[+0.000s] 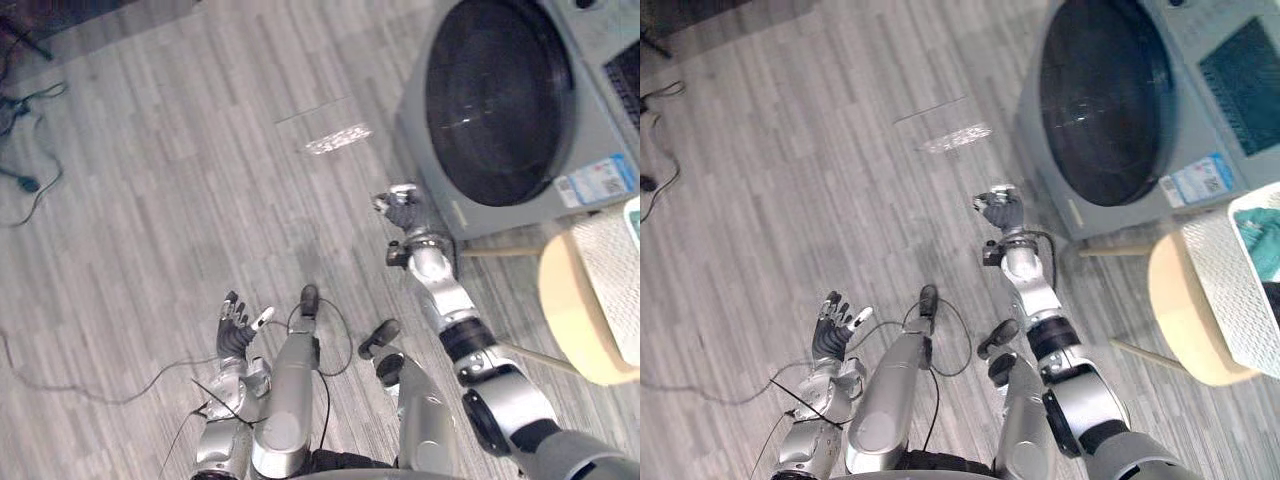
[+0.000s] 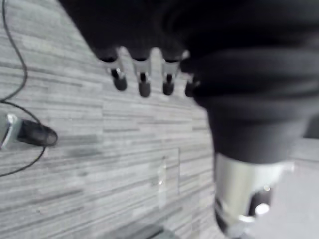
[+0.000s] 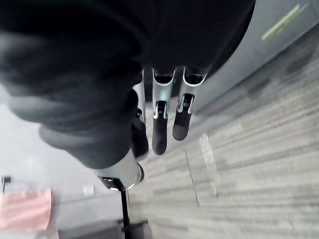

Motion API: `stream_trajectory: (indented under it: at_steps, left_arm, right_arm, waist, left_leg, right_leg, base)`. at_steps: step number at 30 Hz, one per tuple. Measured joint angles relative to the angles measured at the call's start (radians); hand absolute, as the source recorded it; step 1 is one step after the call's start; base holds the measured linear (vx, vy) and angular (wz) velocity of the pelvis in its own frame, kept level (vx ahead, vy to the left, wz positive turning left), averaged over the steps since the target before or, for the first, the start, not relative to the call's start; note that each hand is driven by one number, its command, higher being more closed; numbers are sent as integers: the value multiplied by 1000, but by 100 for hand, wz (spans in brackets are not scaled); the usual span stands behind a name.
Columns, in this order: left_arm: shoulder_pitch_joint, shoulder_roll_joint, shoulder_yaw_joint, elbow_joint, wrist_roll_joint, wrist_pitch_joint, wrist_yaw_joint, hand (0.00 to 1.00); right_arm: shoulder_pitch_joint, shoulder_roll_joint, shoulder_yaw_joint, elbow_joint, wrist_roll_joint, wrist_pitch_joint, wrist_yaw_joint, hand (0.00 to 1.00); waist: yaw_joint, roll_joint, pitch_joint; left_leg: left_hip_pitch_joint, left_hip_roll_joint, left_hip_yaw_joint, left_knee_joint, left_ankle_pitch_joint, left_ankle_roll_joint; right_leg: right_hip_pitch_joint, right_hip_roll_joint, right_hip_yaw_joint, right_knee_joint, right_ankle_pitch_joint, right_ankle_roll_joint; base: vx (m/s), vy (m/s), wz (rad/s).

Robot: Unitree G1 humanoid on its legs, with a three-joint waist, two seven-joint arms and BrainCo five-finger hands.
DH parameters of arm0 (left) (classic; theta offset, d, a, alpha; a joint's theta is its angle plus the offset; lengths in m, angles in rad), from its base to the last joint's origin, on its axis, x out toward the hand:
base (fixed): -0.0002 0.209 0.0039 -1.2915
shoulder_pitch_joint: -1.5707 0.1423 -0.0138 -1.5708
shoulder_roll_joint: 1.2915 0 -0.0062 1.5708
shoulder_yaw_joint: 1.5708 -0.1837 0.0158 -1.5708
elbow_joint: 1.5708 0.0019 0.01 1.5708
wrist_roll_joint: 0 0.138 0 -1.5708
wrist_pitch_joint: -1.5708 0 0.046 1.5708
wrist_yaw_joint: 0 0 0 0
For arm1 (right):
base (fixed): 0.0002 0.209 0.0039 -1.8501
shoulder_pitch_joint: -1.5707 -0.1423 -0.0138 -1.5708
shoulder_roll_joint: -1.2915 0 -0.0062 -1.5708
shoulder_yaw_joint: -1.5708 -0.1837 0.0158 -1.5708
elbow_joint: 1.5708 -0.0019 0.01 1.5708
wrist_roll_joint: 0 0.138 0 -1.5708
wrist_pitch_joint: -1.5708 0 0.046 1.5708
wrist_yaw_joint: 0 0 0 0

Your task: Pick up the laundry basket with both hands and put the clothes into the washing machine.

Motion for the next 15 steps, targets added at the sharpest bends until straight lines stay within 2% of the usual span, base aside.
stream_trajectory:
  at_steps: [2, 3, 5, 7, 9, 11, 13, 15]
  left_arm:
    - [1, -1, 0, 0, 0, 6, -1, 0]
    - [7, 2, 4, 0, 0, 6, -1, 0]
    - [31, 2, 10, 4, 1, 9, -2, 0]
    - [54, -1, 9, 5, 2, 14, -3, 0]
    - [69, -4, 8, 6, 3, 23, -9, 0]
    - [91, -8, 9, 8, 9, 29, -17, 0]
    - [91, -10, 9, 10, 18, 29, -20, 0]
    - [92, -13, 8, 14, 23, 30, -20, 0]
  right_arm:
    - [73, 0, -47, -69, 0, 1, -18, 0]
    - [116, 2, -82, -99, -4, 2, -28, 0]
    - [198, 13, -121, -144, -16, 1, -42, 0]
    - [254, 30, -159, -148, -16, 0, -46, 0]
    - [299, 35, -186, -150, -18, 0, -47, 0]
    - [345, 43, -196, -150, -19, 0, -60, 0]
    - [355, 46, -207, -150, -19, 0, -62, 0]
    - [369, 63, -234, -150, -19, 0, -64, 0]
  waist:
    - [-11, -3, -1]
    - [-28, -10, -7]
    - [-45, -40, -44]
    - [-52, -55, -85]
    - [-53, -56, -106]
    - [-57, -54, -174]
    - [-78, -47, -193]
    - [-81, -48, -215]
  left_leg:
    - [34, 1, 8, -2, -9, 3]
    - [57, 2, 13, -3, -18, 5]
    - [85, 4, 38, -18, -26, 7]
    - [111, 7, 61, -26, -36, 8]
    - [161, 8, 84, -27, -55, 4]
    - [189, 7, 116, -26, -81, 4]
    - [207, 3, 117, -17, -90, 11]
    - [228, -1, 124, -17, -104, 12]
  right_leg:
    - [33, 5, 9, -14, 3, 3]
    - [57, 9, 12, -26, 4, 7]
    - [75, 17, 27, -51, 10, 16]
    - [94, 27, 47, -77, 19, 25]
    - [136, 33, 74, -103, 27, 33]
    - [151, 36, 105, -125, 34, 44]
    - [182, 37, 108, -145, 42, 52]
    - [201, 34, 115, -151, 44, 55]
  base:
    - [24, 26, -19]
    - [34, 31, -14]
    - [46, 39, -20]
    - [128, 63, -31]
    - [117, 65, -41]
    - [104, 69, -40]
    - [113, 67, -12]
    - [97, 62, -6]
